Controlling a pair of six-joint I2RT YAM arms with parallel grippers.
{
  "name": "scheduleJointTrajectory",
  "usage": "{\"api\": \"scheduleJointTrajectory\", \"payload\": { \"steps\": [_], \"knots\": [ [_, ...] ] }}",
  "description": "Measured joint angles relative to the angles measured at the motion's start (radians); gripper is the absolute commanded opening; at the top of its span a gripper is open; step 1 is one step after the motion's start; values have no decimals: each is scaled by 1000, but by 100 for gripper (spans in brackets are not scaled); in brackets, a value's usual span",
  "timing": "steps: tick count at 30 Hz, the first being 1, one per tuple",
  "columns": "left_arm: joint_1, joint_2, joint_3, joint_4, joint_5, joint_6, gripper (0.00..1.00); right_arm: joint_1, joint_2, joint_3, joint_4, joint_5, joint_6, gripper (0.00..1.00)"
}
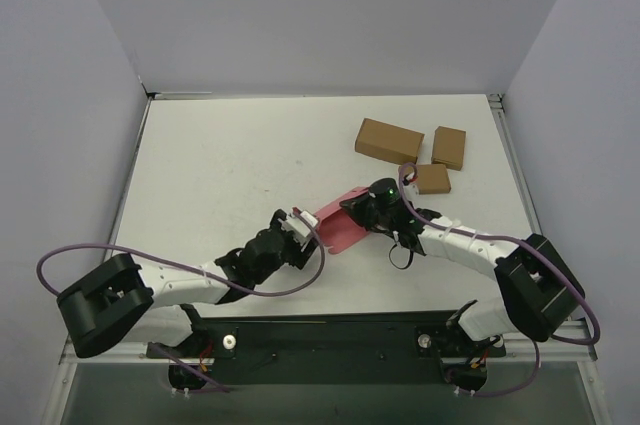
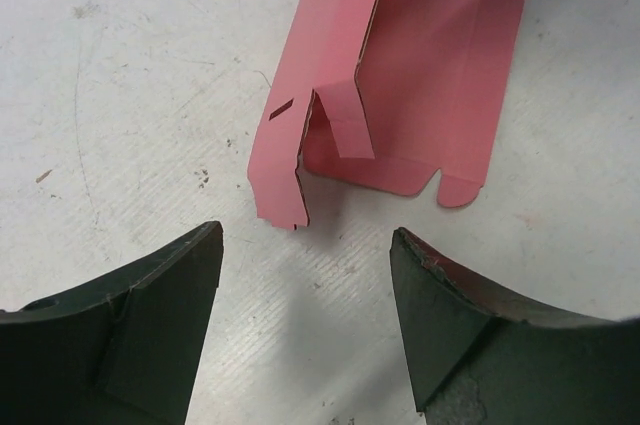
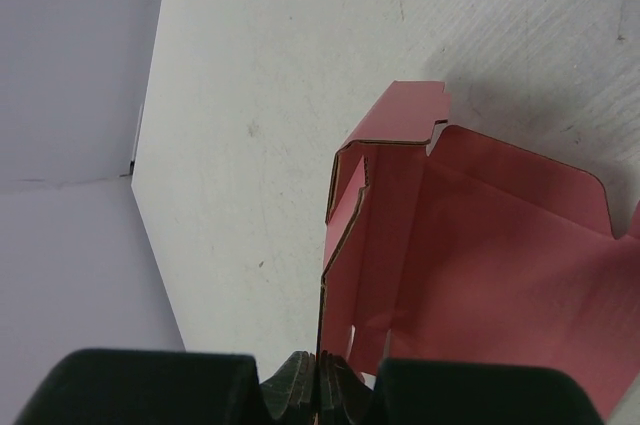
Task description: Fold the paper box
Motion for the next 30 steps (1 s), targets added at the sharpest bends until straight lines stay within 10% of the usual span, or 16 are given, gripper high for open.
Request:
{"api": "scheduleJointTrajectory", "payload": {
  "steps": [6, 18, 30],
  "knots": [
    [7, 134, 49, 7, -14, 59, 65, 0, -3, 0, -25, 0, 0, 0],
    [9, 233, 65, 114, 11, 113, 5, 0, -21, 19, -84, 8, -6, 0],
    [29, 227, 81, 89, 164, 7, 0, -4, -53, 24, -136, 35, -32, 0]
  ]
}}
